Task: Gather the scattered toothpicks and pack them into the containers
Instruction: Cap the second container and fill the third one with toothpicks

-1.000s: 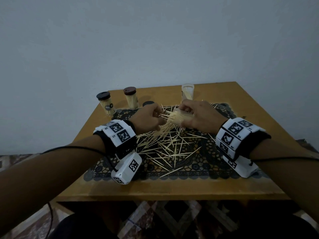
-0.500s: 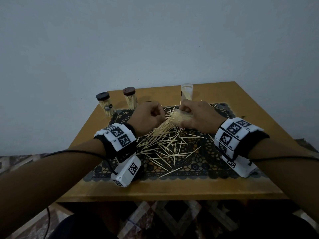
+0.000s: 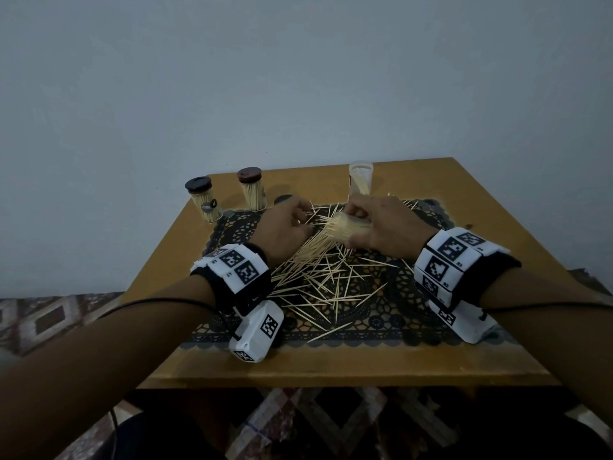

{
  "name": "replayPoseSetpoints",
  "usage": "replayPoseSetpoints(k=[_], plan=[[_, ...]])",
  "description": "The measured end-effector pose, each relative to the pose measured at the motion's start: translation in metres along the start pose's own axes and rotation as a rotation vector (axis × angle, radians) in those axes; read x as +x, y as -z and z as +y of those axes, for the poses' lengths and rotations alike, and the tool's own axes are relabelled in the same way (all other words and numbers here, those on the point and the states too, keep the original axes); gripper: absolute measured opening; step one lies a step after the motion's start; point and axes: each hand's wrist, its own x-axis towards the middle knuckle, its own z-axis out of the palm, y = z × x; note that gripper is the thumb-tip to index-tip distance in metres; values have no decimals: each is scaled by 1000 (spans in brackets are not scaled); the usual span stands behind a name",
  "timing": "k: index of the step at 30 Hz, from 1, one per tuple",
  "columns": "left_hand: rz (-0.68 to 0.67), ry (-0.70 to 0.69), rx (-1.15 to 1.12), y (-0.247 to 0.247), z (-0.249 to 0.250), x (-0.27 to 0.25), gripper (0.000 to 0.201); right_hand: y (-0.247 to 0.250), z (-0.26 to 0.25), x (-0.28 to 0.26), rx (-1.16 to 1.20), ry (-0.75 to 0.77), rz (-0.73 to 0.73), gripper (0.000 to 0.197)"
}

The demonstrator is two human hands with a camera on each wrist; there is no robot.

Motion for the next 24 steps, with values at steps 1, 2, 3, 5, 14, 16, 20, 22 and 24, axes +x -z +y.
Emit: replayPoseSetpoints(k=[1, 2, 3, 5, 14, 16, 20, 22, 24], plan=[[-60, 1, 48, 0, 0, 0, 35, 0, 0, 0, 1, 1, -1, 48], [-98, -25, 79, -1, 1, 0, 35, 0, -1, 0, 6, 7, -3, 48], [-110, -65, 91, -1, 3, 0, 32, 1, -2, -1, 10, 12, -6, 48], [-99, -118, 74, -2, 8, -1, 24, 1, -3, -1, 8, 23, -4, 48], [8, 1, 7, -3, 8, -4, 7, 1, -2, -2, 42, 33, 11, 49], [-82, 25, -59, -3, 10, -5, 2, 0, -2, -1, 42, 43, 5, 49], [-185, -57, -25, 0, 19, 2, 8, -1, -1, 0, 28, 57, -5, 50], [-200, -58, 27, 5, 23, 8, 12, -1, -1, 0, 38, 49, 9, 49], [-121, -39, 25, 13, 25, 11, 15, -1, 0, 0, 44, 47, 23, 48]])
